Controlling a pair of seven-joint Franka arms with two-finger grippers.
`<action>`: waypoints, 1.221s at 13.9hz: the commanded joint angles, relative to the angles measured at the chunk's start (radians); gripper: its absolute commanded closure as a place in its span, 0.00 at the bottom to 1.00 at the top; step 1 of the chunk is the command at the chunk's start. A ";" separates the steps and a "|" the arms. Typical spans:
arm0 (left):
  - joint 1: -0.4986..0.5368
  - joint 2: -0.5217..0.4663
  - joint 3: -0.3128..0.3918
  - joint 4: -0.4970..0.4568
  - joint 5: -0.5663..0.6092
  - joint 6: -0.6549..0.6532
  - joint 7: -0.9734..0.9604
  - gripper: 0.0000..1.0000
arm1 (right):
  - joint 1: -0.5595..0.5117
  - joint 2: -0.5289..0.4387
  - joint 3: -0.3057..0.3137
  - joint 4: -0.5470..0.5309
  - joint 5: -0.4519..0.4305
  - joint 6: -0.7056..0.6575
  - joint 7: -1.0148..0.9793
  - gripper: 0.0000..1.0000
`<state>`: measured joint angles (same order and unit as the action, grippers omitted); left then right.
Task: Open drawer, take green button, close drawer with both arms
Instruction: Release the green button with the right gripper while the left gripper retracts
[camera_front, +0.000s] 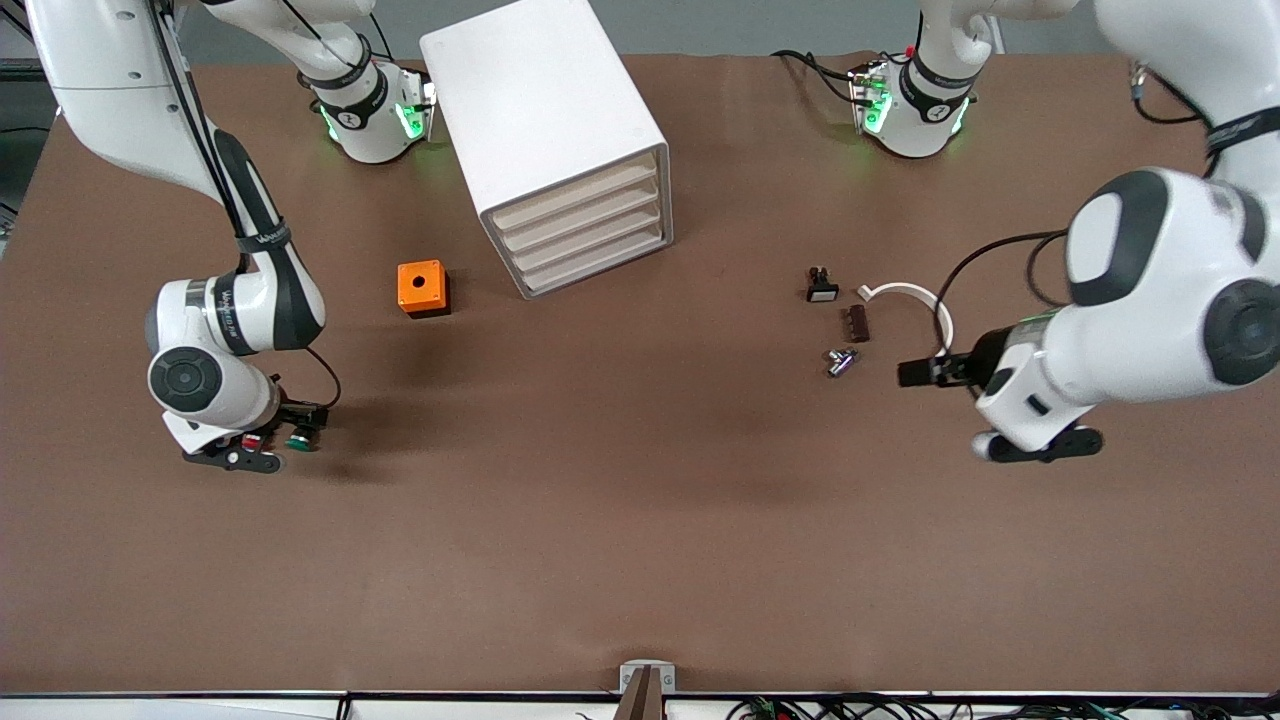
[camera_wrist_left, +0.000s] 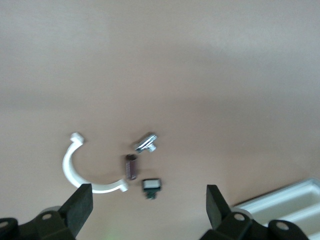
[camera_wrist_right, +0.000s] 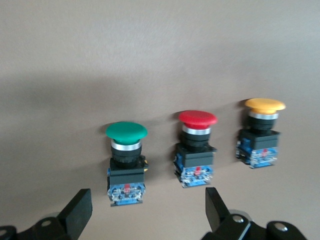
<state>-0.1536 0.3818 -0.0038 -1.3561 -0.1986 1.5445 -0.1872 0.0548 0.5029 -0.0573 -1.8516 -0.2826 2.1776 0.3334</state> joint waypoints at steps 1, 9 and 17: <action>0.037 -0.189 -0.008 -0.216 0.077 0.037 0.069 0.00 | -0.007 -0.070 0.014 0.014 -0.010 -0.094 -0.001 0.00; 0.049 -0.475 -0.007 -0.598 0.123 0.355 0.110 0.00 | -0.009 -0.165 0.022 0.339 0.151 -0.692 -0.192 0.00; 0.131 -0.466 -0.010 -0.381 0.146 0.168 0.199 0.00 | -0.065 -0.182 0.013 0.520 0.220 -0.843 -0.410 0.00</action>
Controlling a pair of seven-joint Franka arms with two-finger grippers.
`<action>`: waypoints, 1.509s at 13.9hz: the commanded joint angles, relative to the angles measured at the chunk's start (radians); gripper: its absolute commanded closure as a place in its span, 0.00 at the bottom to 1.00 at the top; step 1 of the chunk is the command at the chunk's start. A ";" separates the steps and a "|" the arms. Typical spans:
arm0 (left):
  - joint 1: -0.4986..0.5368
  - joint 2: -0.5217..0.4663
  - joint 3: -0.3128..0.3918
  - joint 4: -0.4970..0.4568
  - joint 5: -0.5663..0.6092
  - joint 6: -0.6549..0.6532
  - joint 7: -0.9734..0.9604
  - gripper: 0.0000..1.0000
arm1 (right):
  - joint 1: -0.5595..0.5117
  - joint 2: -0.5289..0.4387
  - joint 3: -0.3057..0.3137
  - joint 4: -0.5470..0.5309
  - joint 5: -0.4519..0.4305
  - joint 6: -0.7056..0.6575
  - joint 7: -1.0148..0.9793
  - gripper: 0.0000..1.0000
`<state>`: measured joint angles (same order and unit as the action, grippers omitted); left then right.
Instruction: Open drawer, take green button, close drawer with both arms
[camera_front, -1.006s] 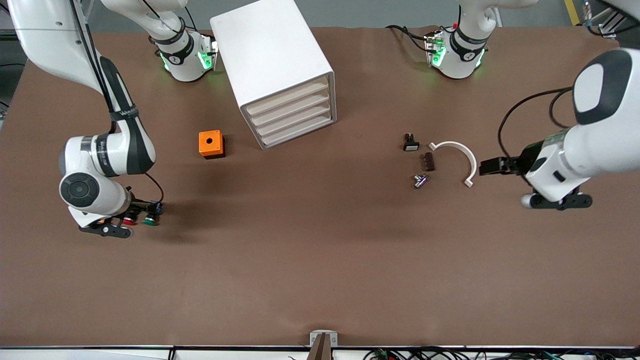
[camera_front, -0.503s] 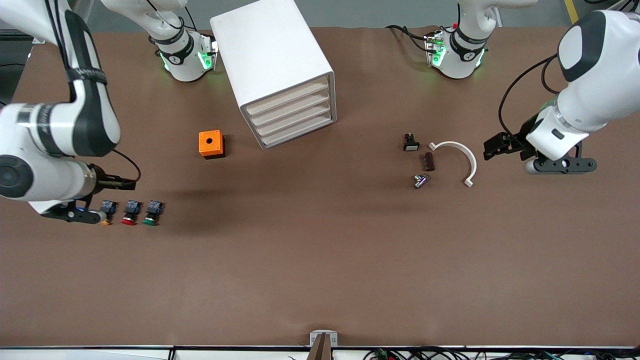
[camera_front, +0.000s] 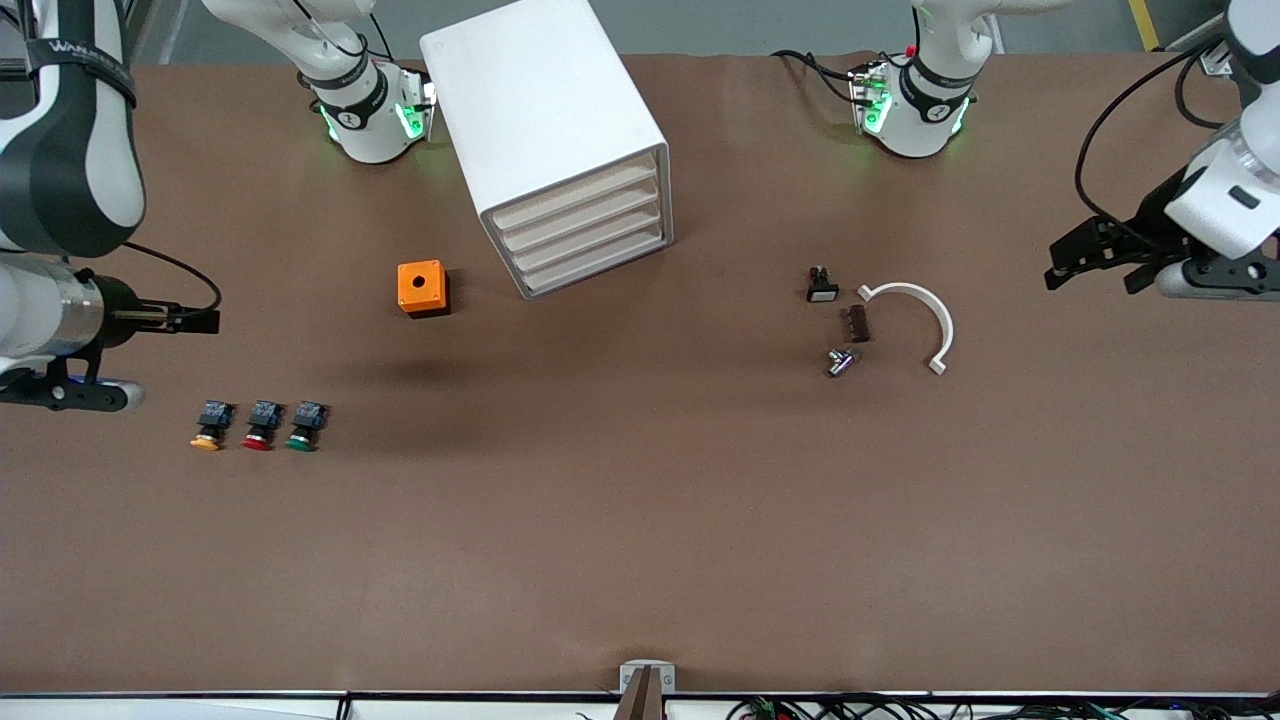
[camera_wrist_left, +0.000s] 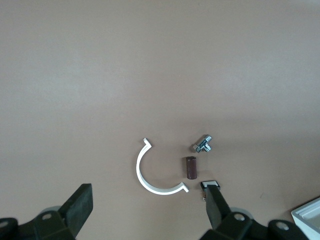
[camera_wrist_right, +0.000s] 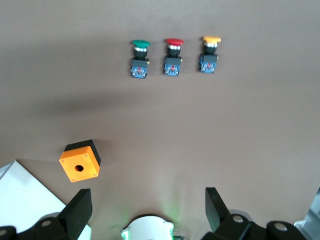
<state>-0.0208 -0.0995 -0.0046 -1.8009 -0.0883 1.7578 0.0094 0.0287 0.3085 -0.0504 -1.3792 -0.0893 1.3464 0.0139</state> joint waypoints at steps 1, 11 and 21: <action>-0.007 0.021 -0.011 0.093 0.045 -0.063 0.001 0.00 | -0.044 0.011 0.006 0.048 0.025 -0.012 -0.106 0.00; -0.015 0.079 -0.021 0.271 0.042 -0.208 -0.040 0.00 | -0.087 0.011 0.004 0.069 0.026 -0.010 -0.109 0.00; -0.008 0.093 -0.023 0.267 0.055 -0.250 -0.028 0.00 | -0.082 0.004 0.003 0.247 0.010 -0.156 -0.100 0.00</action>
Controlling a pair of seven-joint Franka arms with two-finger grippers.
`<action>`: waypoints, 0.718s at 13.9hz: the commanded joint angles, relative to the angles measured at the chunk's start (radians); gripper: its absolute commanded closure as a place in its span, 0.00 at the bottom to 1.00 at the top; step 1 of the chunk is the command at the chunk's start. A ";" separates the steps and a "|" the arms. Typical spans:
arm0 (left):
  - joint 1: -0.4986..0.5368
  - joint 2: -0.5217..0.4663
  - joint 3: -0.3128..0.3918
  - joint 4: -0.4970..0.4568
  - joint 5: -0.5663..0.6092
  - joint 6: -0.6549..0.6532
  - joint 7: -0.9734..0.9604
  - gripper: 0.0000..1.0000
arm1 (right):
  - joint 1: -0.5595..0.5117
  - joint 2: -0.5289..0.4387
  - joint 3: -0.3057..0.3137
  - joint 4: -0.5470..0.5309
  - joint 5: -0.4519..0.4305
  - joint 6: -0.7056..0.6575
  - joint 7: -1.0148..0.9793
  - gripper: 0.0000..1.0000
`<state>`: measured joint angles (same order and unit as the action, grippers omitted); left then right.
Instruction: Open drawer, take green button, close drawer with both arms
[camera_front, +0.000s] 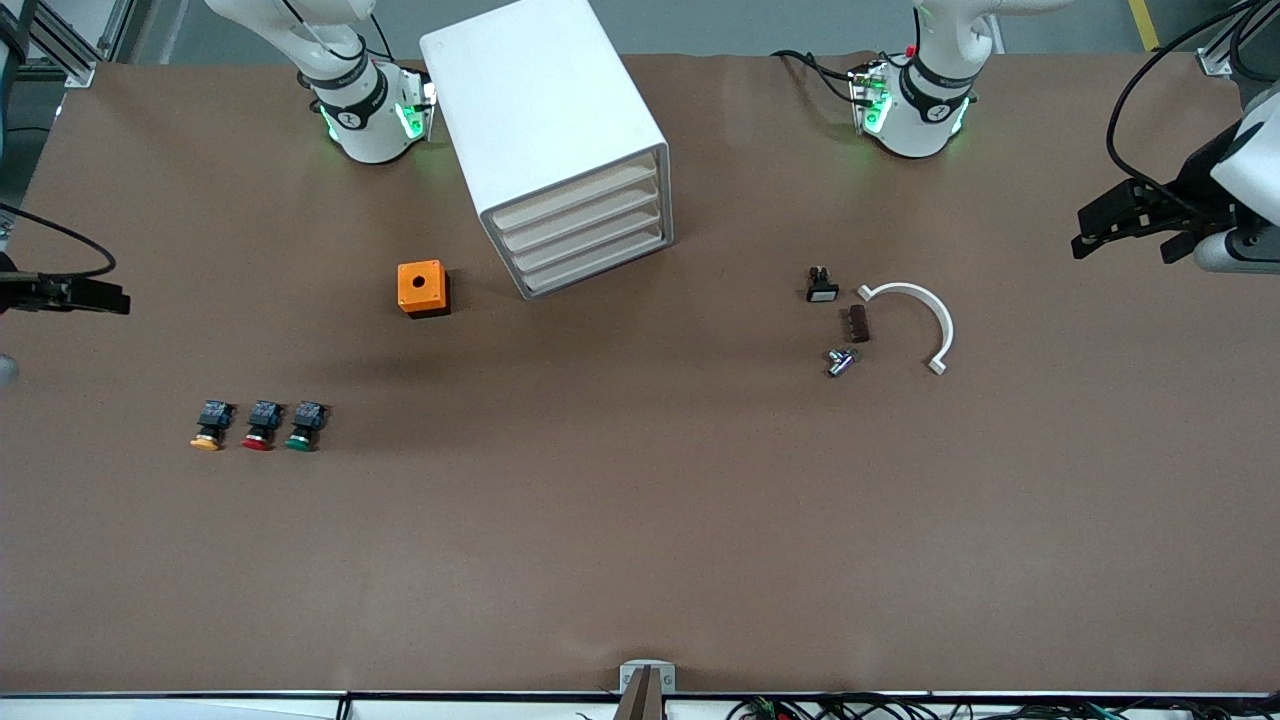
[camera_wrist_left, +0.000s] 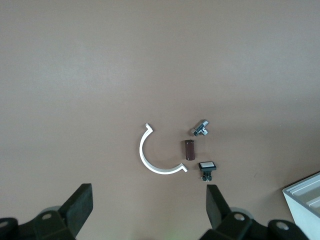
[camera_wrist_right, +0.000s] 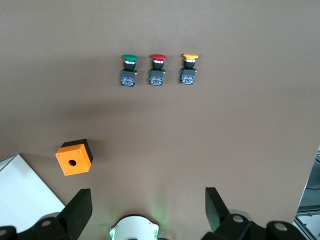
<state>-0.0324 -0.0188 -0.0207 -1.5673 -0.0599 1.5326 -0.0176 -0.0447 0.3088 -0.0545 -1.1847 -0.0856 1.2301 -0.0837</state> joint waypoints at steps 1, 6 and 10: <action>0.000 0.014 -0.005 0.033 0.026 -0.025 -0.002 0.00 | -0.006 -0.007 0.008 0.060 0.007 -0.055 -0.002 0.00; 0.002 0.014 -0.005 0.036 0.026 -0.025 -0.001 0.00 | 0.000 -0.069 0.012 0.043 0.024 -0.060 0.001 0.00; 0.003 0.014 -0.007 0.039 0.025 -0.025 -0.005 0.00 | -0.024 -0.201 0.008 -0.151 0.024 0.059 0.001 0.00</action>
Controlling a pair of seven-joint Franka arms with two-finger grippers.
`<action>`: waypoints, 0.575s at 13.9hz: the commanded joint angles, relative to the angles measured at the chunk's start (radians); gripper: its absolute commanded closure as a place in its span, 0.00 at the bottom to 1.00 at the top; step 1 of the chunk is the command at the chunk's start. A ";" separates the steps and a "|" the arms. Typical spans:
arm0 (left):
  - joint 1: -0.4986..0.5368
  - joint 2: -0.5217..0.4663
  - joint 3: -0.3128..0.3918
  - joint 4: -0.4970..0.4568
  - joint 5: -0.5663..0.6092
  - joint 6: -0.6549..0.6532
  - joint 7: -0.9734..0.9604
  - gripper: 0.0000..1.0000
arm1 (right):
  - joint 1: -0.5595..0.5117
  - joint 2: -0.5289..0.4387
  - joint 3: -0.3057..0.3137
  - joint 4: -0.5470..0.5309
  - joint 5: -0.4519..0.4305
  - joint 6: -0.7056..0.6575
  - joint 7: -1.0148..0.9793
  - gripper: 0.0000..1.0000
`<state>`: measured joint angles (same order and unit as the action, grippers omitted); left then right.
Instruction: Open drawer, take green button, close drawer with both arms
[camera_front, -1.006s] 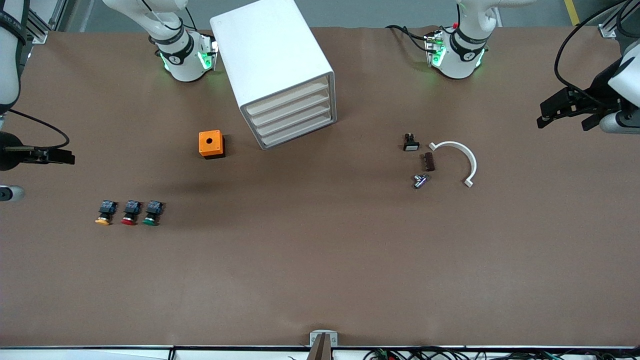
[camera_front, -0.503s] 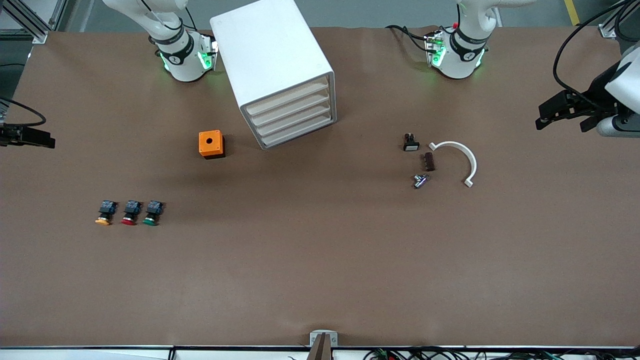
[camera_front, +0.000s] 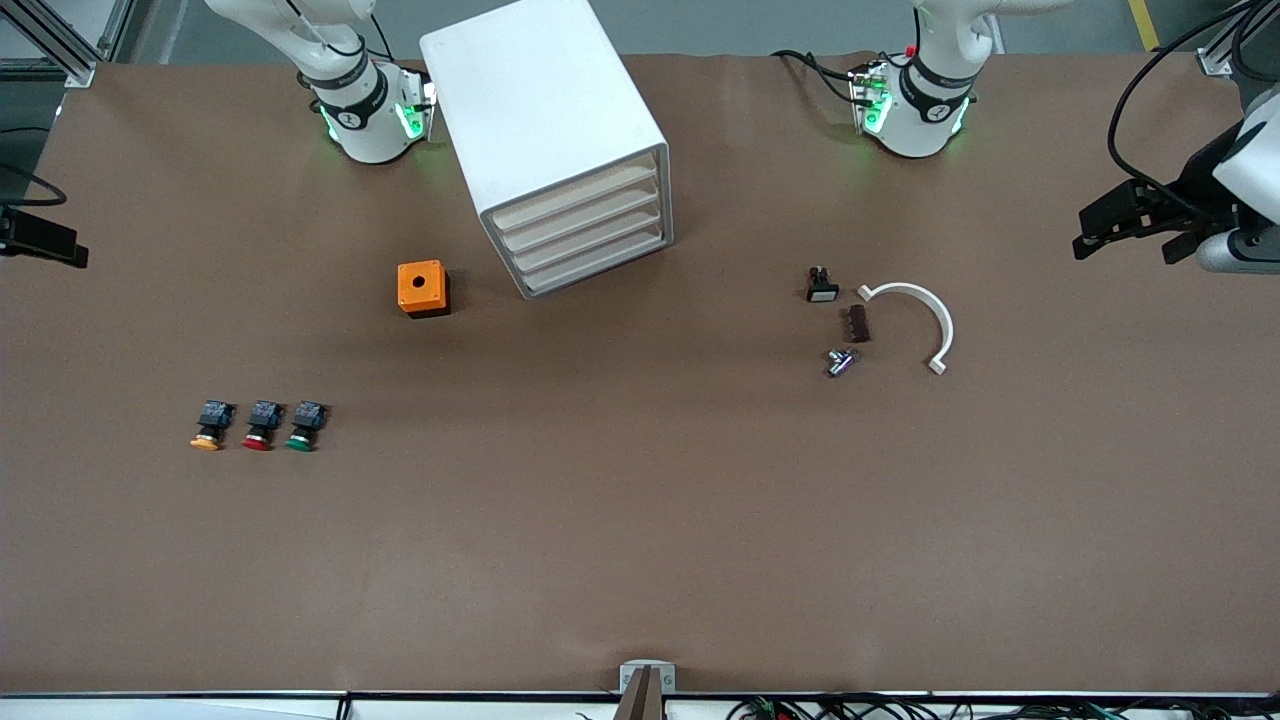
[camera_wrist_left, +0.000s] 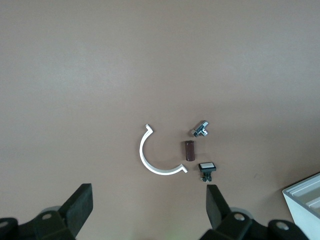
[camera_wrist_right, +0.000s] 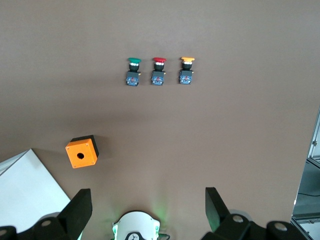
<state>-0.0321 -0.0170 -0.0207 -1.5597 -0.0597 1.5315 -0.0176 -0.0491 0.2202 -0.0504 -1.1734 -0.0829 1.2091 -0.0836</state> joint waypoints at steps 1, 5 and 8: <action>0.003 0.012 -0.007 0.033 0.024 -0.024 -0.008 0.00 | -0.021 -0.160 0.004 -0.233 0.022 0.127 0.001 0.00; 0.011 0.015 -0.005 0.032 0.031 -0.024 0.004 0.00 | -0.021 -0.245 0.004 -0.348 0.022 0.187 0.001 0.00; 0.009 0.031 -0.005 0.027 0.063 -0.025 0.030 0.00 | -0.028 -0.248 0.004 -0.345 0.023 0.193 0.002 0.00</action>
<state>-0.0269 -0.0055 -0.0205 -1.5566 -0.0276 1.5282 -0.0107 -0.0597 -0.0012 -0.0527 -1.4852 -0.0826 1.3777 -0.0836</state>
